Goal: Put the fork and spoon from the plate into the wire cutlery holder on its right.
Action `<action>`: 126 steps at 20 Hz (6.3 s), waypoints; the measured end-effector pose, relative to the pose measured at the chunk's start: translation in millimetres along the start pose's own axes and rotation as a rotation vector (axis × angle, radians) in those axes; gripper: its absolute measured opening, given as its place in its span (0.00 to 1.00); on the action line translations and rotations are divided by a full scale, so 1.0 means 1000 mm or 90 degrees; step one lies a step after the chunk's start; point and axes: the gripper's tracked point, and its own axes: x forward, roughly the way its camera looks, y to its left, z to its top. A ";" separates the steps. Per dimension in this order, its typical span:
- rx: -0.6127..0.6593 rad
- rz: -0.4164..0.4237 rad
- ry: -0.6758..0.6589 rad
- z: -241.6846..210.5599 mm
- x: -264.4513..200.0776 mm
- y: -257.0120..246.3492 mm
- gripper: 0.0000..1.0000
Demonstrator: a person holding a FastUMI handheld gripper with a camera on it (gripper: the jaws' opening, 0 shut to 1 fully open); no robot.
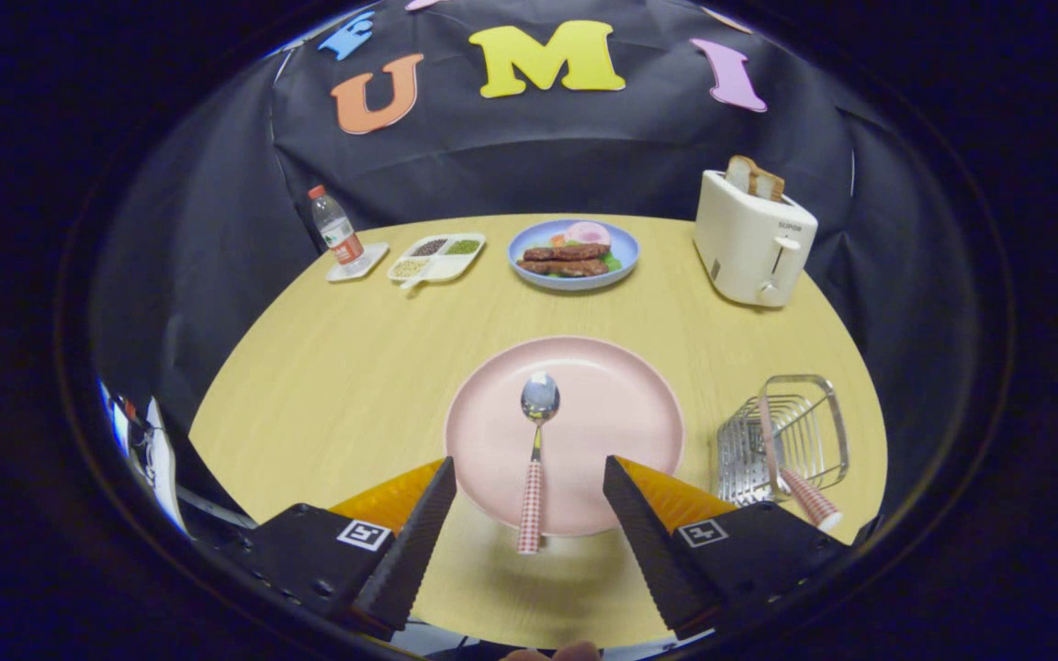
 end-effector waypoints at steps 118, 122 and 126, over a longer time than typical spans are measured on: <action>-0.008 -0.070 -0.477 0.193 -0.238 -0.067 0.91; -0.004 -0.073 -0.474 0.194 -0.238 -0.069 0.91; -0.008 -0.078 -0.486 0.199 -0.240 -0.071 0.92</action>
